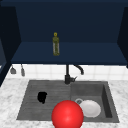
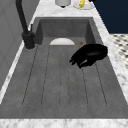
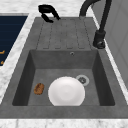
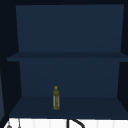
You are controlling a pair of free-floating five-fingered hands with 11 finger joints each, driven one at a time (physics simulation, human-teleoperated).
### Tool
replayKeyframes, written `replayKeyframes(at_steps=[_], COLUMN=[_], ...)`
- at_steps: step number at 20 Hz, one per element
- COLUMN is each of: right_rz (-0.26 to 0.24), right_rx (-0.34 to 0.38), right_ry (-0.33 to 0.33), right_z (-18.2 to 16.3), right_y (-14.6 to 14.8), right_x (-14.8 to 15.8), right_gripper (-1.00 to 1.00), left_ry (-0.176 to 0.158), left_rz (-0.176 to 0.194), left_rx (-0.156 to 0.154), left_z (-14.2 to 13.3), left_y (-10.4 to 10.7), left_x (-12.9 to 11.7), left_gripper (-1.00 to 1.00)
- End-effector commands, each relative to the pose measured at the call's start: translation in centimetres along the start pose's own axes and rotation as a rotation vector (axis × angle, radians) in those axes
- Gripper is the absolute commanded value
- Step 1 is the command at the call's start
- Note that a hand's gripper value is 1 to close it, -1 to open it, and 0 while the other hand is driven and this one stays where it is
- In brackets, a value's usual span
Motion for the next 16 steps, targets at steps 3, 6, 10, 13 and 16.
replayKeyframes(at_steps=[3,6,10,13,16], right_rz=[-0.003,-0.003,-0.003,0.017,0.017], right_rx=[-0.073,-0.074,-0.049,-0.044,-0.09], right_ry=[-0.017,-0.001,0.056,0.099,0.15], right_z=[-5.0,-7.7,-8.5,-7.8,-6.9], right_y=[1.4,2.3,2.6,4.1,3.9], right_x=[-2.5,-2.9,-2.5,-2.4,-1.7], right_gripper=[1.0,1.0,1.0,1.0,-1.0], left_ry=[0.0,0.0,0.0,0.0,0.0], left_rz=[0.0,0.0,0.0,0.0,0.0], left_rx=[0.0,0.0,0.0,0.0,0.0], left_z=[0.0,0.0,0.0,0.0,0.0], left_y=[0.0,0.0,0.0,0.0,0.0], left_x=[0.0,0.0,0.0,0.0,0.0], left_gripper=[0.0,0.0,0.0,0.0,0.0])
